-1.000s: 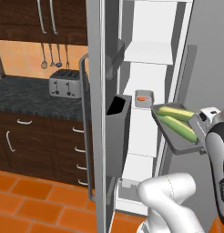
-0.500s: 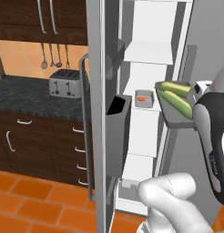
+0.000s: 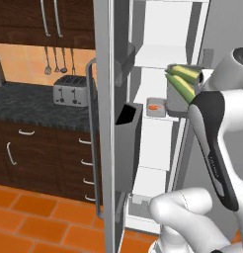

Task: Take the meat container that has the shrimp and place it on the second highest rack of the freezer. Then take the vegetable container that has the corns and place it on the highest rack of the freezer.

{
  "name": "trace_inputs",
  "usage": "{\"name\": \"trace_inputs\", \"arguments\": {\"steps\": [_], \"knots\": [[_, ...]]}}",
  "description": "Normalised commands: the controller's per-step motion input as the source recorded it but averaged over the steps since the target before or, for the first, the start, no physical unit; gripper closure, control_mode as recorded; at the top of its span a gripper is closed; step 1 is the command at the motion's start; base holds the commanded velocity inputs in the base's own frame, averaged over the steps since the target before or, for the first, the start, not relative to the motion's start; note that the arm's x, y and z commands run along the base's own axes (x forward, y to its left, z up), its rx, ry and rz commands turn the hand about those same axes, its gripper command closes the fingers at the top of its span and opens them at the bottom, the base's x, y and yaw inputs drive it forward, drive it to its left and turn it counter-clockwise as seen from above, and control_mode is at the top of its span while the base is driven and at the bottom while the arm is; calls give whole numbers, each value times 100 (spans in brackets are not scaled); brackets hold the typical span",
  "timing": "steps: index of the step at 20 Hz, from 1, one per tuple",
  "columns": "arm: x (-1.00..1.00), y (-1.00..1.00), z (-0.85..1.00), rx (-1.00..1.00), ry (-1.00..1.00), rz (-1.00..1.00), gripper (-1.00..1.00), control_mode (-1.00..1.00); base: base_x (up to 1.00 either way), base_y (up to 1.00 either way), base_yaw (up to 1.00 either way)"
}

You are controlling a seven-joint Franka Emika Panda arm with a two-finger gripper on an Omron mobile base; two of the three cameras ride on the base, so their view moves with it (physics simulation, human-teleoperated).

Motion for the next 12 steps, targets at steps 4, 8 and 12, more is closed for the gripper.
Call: {"name": "trace_inputs", "arguments": {"steps": [4,8,12], "knots": [[56,-17,16,1,-5,0,100,-100,0,0,0],[51,-4,9,0,0,0,100,-100,0,0,0],[51,-1,0,0,-2,0,100,-100,0,0,0]]}}
